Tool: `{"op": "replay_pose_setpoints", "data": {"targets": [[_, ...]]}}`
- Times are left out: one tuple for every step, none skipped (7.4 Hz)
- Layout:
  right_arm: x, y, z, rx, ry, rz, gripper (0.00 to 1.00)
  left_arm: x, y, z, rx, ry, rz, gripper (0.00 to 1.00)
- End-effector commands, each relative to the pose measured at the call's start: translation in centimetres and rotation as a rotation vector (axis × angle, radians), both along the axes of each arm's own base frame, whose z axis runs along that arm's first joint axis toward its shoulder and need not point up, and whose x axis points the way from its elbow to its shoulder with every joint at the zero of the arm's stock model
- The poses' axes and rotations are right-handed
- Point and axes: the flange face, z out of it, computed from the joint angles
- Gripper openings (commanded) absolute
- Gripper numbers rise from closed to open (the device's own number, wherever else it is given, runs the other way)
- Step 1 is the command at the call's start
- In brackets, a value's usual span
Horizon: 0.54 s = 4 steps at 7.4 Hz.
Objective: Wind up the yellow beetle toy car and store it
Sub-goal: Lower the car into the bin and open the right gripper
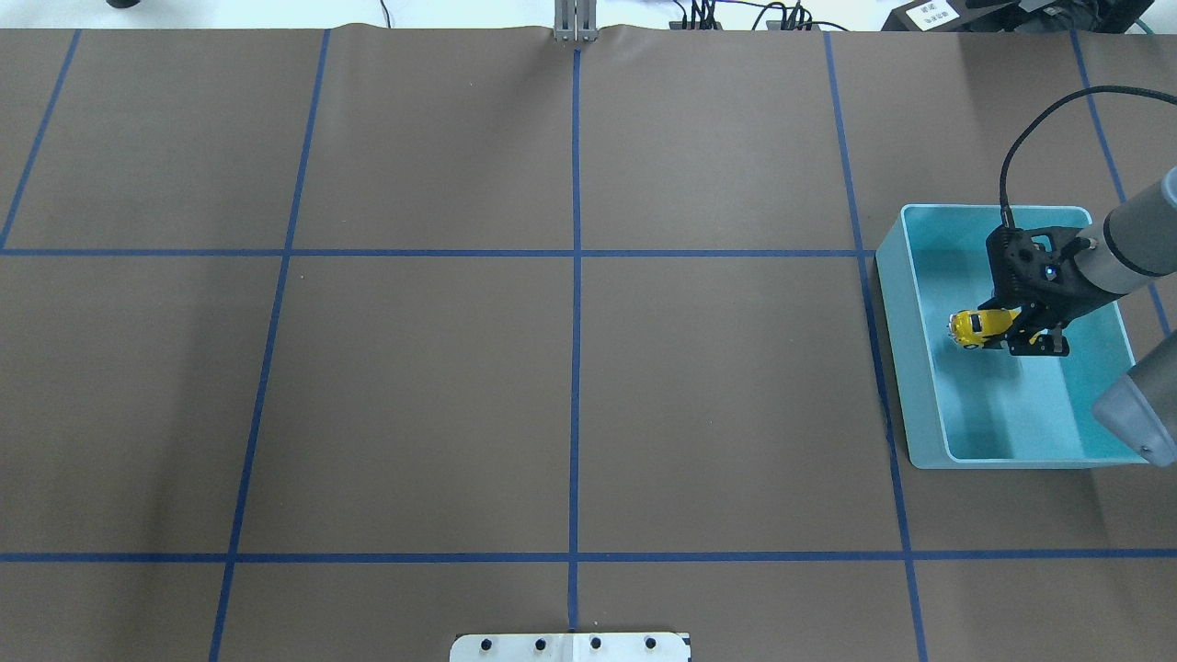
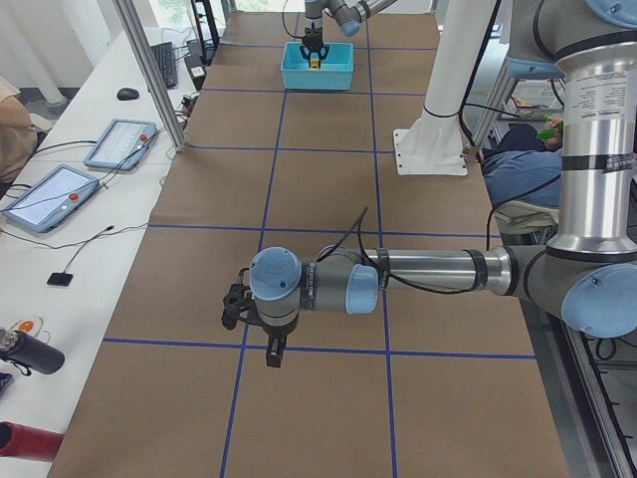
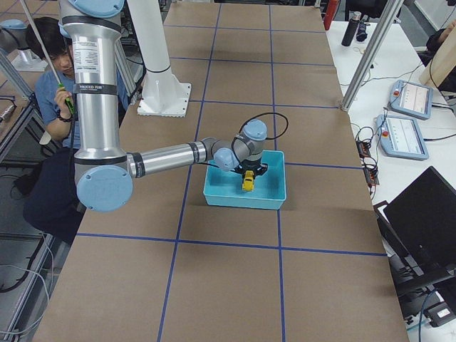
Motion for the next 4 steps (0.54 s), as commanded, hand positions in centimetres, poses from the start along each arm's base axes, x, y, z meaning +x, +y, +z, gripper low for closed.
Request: {"op": "replay_pose_setpoints", "data": {"targets": [[-0.3, 0.2, 0.0, -0.007, -0.002, -0.002, 0.58, 0.0, 0.1, 0.1, -0.003, 0.0, 0.0, 1.0], [-0.3, 0.3, -0.5, -0.004, -0.01, -0.001, 1.0, 0.0, 0.0, 0.0, -0.001, 0.001, 0.0, 1.0], [-0.4, 0.4, -0.9, -0.011, -0.025, -0.01, 1.0, 0.0, 0.0, 0.0, 0.001, 0.001, 0.0, 1.0], [-0.3, 0.5, -1.6, -0.005, -0.036, -0.008, 1.0, 0.0, 0.1, 0.0, -0.001, 0.001, 0.0, 1.0]]}}
